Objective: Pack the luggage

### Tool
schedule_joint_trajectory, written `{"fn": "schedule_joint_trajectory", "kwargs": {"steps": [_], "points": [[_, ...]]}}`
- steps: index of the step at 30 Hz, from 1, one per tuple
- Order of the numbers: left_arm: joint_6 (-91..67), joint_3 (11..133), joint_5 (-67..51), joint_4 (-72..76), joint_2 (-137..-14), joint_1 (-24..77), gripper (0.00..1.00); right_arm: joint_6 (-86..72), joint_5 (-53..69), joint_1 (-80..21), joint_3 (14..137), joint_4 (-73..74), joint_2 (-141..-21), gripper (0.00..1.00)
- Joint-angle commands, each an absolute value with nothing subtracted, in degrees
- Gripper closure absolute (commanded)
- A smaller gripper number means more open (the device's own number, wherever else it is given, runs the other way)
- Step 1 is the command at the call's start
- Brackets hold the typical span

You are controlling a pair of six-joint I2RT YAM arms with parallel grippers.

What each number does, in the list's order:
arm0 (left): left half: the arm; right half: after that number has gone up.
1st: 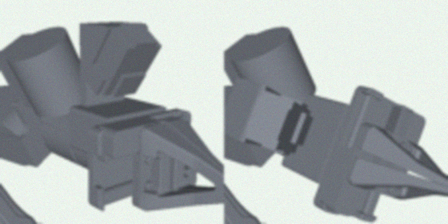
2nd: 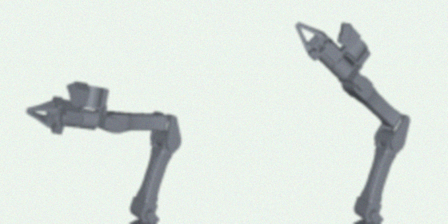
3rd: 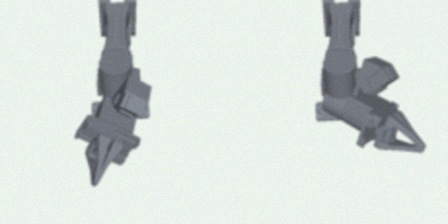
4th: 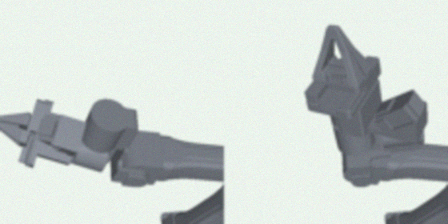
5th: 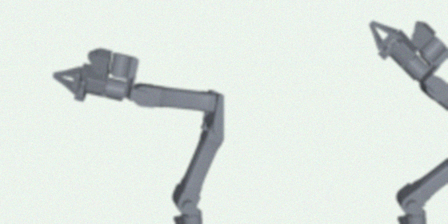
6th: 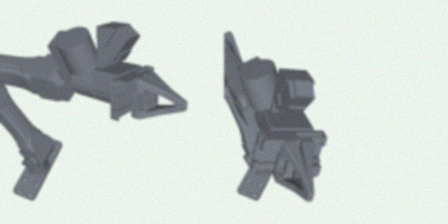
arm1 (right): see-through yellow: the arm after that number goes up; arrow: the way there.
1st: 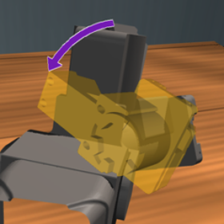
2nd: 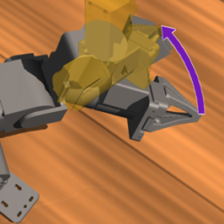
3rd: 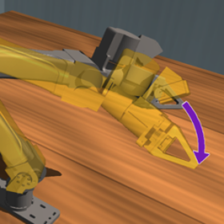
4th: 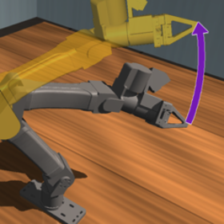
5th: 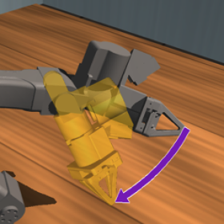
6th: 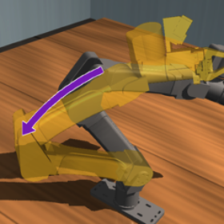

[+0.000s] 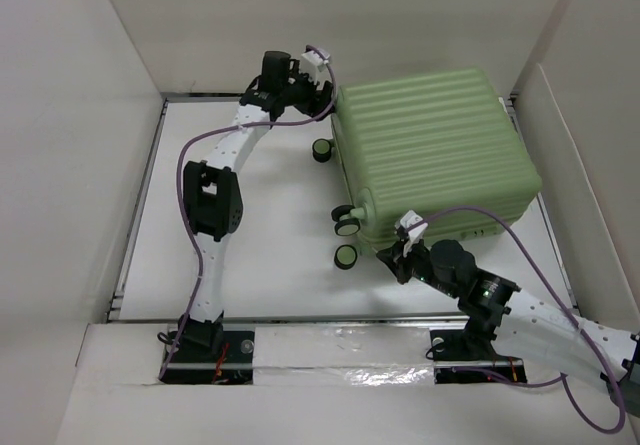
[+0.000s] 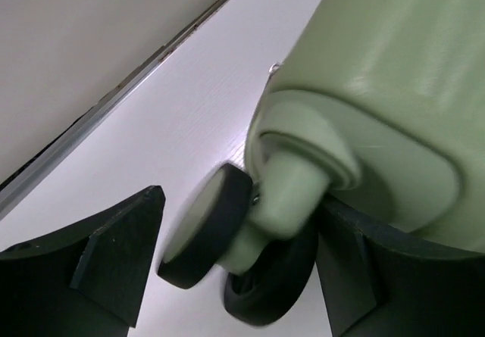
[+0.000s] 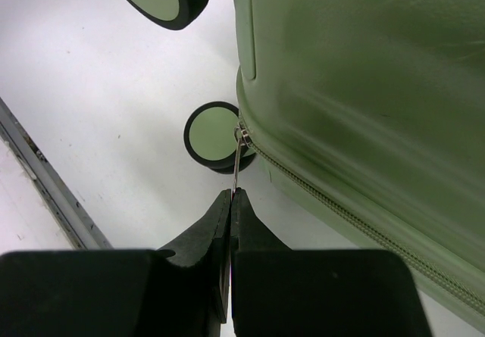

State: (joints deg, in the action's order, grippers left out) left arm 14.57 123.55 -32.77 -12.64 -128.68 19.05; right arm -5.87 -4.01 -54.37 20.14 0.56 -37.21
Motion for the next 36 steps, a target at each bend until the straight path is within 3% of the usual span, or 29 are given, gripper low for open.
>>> {"fn": "schedule_joint_trajectory", "kwargs": {"steps": [1,4,5,6,8,9,10,16,18,19,21,29,32,36], "points": [[13.4,125.8,-33.6,-9.3,-130.7,20.0,0.27,-7.2,3.8,-55.3,22.8,1.8,-36.7,1.0],[13.1,128.0,-33.9,-9.4,-132.3,20.0,0.29,-7.5,4.0,-55.3,22.6,1.6,-36.6,1.0],[12.9,129.6,-33.8,-9.3,-133.2,20.0,0.34,-7.5,4.0,-55.3,22.6,1.4,-36.6,1.0],[12.1,130.2,-34.0,-8.6,-133.5,20.0,0.51,-7.5,4.0,-55.3,22.7,1.4,-36.5,1.0],[11.2,130.4,-34.2,-7.7,-133.9,20.0,0.75,-7.5,3.4,-55.3,22.7,1.7,-36.6,1.0],[9.9,130.2,-34.1,-6.1,-133.6,20.0,0.94,-7.5,3.1,-55.3,22.5,1.6,-36.6,1.0],[9.1,129.5,-33.8,-4.9,-133.1,20.0,1.0,-7.5,2.9,-55.3,22.4,1.6,-36.6,1.0],[0.4,106.7,-24.1,16.9,-120.5,15.5,1.0,-5.5,2.9,-53.3,23.0,2.8,-37.2,1.0],[-8.1,87.4,-18.2,30.7,-110.9,11.7,1.0,-4.2,3.3,-51.1,23.4,3.3,-36.6,1.0],[-8.2,87.3,-18.2,34.9,-110.8,10.7,1.0,-3.7,3.6,-50.3,23.4,3.3,-36.5,1.0],[-14.0,74.7,-13.3,44.6,-104.8,9.8,1.0,-1.9,5.7,-47.1,24.2,3.2,-36.6,1.0],[-21.0,48.1,-0.6,58.2,-86.9,11.6,1.0,1.9,13.9,-40.4,27.2,0.6,-40.5,1.0],[-20.7,47.5,-7.1,59.5,-86.6,11.6,1.0,1.9,17.2,-39.6,27.9,0.6,-41.4,1.0],[-18.5,59.4,-14.7,48.4,-92.0,11.6,1.0,-2.9,17.1,-41.6,24.6,1.6,-36.0,1.0]]}}
